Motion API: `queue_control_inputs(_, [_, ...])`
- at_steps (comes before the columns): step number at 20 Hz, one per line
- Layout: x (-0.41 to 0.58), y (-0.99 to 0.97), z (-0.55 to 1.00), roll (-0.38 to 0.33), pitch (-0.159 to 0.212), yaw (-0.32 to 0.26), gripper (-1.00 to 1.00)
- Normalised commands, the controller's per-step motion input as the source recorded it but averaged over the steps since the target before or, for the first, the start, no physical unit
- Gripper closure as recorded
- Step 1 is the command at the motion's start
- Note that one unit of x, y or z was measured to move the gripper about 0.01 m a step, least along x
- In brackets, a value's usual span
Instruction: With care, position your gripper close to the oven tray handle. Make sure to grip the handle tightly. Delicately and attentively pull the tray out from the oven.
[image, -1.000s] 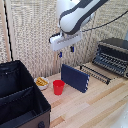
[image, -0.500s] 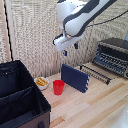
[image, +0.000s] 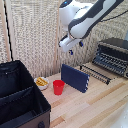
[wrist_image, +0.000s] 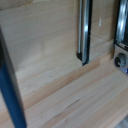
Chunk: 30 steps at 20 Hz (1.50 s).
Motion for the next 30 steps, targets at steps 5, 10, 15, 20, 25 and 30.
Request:
queue_control_inputs(5, [0.0, -0.43, 0.0, -0.28, 0.0, 0.121, -1.0])
queue_control_inputs(10, [0.0, -0.43, -0.05, -0.275, 0.0, 0.129, -1.0])
queue_control_inputs(15, [0.001, -0.47, -0.19, -0.235, 0.0, 0.114, -1.0])
queue_control_inputs(20, [0.004, -0.43, -0.16, -0.228, -0.001, 0.093, -1.0])
queue_control_inputs(25, [0.032, -0.46, -0.17, -0.222, 0.0, 0.096, -1.0])
queue_control_inputs(30, [0.082, -0.45, -0.29, -0.204, 0.0, 0.1, -1.0])
